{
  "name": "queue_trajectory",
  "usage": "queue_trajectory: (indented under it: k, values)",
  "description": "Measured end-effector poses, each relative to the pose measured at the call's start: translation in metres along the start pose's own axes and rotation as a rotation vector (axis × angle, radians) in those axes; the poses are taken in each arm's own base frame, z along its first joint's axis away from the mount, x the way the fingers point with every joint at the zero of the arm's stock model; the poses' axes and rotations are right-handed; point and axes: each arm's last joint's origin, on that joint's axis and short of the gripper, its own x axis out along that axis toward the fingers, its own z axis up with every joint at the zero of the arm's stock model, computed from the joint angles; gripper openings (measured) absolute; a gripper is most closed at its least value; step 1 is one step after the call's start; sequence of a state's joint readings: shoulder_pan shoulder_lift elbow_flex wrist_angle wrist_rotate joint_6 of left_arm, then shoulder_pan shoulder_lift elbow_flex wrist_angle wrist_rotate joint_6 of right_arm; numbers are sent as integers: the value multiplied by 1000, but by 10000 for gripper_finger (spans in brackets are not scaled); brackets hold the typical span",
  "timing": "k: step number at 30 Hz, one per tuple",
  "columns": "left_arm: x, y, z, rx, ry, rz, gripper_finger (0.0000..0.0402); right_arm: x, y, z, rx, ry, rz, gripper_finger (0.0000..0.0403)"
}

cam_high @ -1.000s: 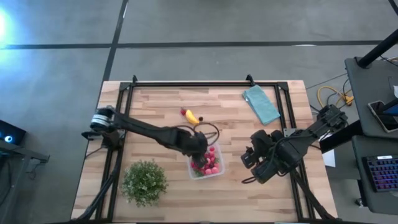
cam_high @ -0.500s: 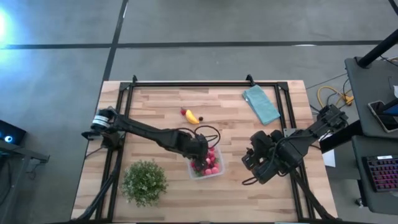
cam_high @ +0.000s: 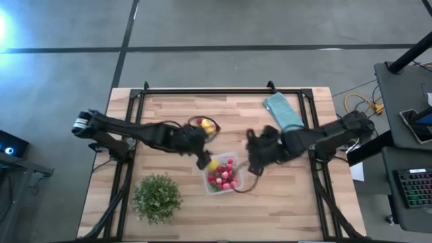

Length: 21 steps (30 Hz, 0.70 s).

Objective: Pick and placing Produce into tupperware
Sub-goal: Put the plum into the transparent bin

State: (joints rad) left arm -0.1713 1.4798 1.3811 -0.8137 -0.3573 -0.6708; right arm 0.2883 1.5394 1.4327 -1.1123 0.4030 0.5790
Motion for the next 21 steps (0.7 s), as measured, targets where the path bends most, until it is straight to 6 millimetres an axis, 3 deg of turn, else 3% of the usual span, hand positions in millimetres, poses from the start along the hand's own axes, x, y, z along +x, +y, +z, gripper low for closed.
queue_trajectory:
  k: [4, 11, 16, 21]
  values:
    - [-16, 26, -3, 21, -4, 173, 280, 39, -31, 15, -40, 23, 95, 228]
    - [-8, 62, -17, 50, 18, 265, 280, 99, -105, 44, 205, 0, 443, 228]
    - [10, 91, -29, 94, 74, 338, 280, 115, -120, 73, 59, -144, 386, 228]
    - [27, 114, -37, 103, 144, 321, 280, 146, -124, 97, -70, -128, 336, 228]
